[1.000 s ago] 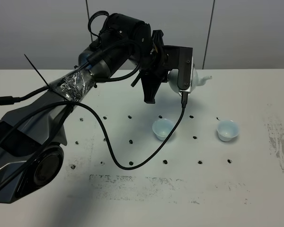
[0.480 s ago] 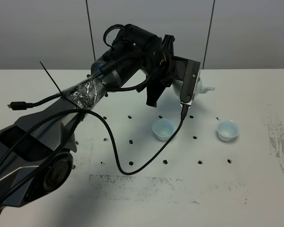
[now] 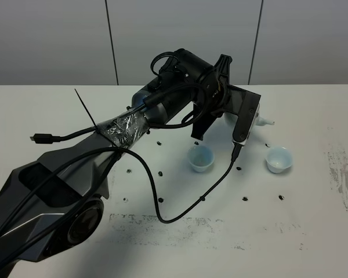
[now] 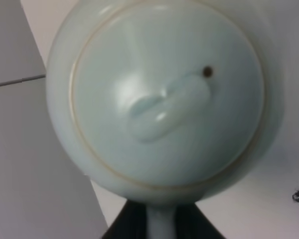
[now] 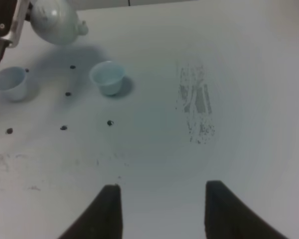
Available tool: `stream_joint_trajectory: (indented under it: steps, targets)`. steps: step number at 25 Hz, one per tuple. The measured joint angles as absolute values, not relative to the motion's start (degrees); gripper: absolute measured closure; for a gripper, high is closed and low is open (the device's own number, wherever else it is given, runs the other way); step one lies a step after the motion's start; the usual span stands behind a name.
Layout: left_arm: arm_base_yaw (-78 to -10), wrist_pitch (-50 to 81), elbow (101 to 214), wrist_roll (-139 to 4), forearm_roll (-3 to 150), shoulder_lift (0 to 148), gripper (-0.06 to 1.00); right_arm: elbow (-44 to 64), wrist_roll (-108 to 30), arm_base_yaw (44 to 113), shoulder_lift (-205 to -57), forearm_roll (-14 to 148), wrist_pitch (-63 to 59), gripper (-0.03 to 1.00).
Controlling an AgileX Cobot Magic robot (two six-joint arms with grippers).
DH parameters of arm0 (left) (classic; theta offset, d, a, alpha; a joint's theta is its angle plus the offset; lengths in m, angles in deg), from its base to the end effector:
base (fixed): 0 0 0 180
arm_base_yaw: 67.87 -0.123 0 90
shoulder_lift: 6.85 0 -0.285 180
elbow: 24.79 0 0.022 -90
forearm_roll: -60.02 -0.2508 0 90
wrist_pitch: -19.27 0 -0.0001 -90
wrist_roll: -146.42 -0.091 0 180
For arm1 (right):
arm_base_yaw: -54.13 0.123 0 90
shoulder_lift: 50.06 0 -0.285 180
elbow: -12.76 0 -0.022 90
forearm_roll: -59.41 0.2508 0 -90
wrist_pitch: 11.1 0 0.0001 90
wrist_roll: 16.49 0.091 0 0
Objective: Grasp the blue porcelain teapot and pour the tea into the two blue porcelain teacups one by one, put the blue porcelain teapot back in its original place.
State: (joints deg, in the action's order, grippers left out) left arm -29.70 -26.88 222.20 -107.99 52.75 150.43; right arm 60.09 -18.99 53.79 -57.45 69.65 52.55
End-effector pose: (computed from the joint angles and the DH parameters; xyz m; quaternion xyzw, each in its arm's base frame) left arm 0.4583 -0.3497 0.1883 0.7841 0.4945 0.1710 0.3337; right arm -0.0112 0.0146 0.2802 -0.0231 0.8551 0.0763 0.5123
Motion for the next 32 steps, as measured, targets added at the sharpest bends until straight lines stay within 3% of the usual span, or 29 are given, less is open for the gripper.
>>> stream_joint_trajectory:
  steps: [32]
  targets:
    - [-23.4, -25.2, 222.2, -107.9, 37.8, 152.0, 0.87, 60.1, -19.0, 53.8, -57.5, 69.7, 52.6, 0.60]
